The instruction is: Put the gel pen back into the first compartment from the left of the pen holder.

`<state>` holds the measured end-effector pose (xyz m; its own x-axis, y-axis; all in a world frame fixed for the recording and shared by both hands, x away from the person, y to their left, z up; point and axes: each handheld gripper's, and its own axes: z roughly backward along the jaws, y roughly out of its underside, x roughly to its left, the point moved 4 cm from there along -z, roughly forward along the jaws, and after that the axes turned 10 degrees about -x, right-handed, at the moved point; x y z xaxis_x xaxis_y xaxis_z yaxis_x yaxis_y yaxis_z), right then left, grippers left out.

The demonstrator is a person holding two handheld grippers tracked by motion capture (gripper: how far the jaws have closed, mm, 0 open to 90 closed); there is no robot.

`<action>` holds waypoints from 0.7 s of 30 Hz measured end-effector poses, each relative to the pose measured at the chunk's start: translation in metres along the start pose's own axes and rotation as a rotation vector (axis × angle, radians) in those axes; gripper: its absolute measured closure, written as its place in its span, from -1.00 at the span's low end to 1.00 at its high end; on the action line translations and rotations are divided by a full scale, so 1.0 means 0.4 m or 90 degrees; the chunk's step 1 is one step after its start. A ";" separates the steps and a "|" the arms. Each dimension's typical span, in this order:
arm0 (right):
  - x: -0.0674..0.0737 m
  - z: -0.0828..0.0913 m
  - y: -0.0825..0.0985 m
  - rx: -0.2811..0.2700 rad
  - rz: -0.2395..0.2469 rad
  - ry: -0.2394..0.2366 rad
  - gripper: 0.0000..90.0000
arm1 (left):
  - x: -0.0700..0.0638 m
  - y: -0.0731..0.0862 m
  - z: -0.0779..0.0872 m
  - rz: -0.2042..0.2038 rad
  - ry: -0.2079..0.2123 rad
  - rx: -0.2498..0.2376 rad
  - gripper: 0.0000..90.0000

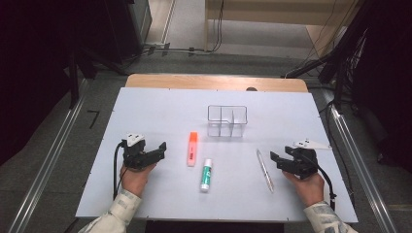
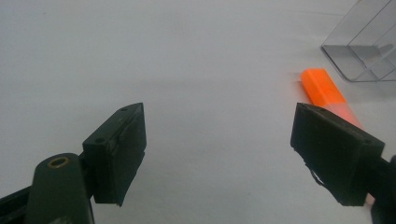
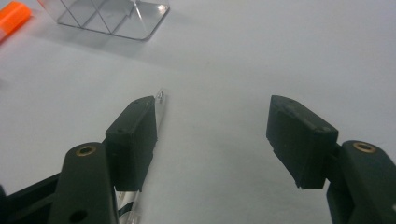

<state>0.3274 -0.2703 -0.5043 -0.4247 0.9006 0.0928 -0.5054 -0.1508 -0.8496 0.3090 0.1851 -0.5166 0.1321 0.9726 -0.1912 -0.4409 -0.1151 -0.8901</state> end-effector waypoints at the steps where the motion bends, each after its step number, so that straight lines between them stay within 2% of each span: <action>1: 0.000 0.000 0.000 0.000 0.000 0.000 -0.29 | 0.000 0.000 0.000 0.000 0.000 0.000 -0.60; 21: 0.005 0.000 0.001 0.001 0.003 -0.001 -0.29 | 0.001 0.001 0.000 0.000 0.000 0.001 -0.60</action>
<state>0.3263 -0.2688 -0.5044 -0.4285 0.8992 0.0890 -0.5047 -0.1565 -0.8490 0.3088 0.1854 -0.5169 0.1315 0.9727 -0.1913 -0.4419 -0.1152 -0.8896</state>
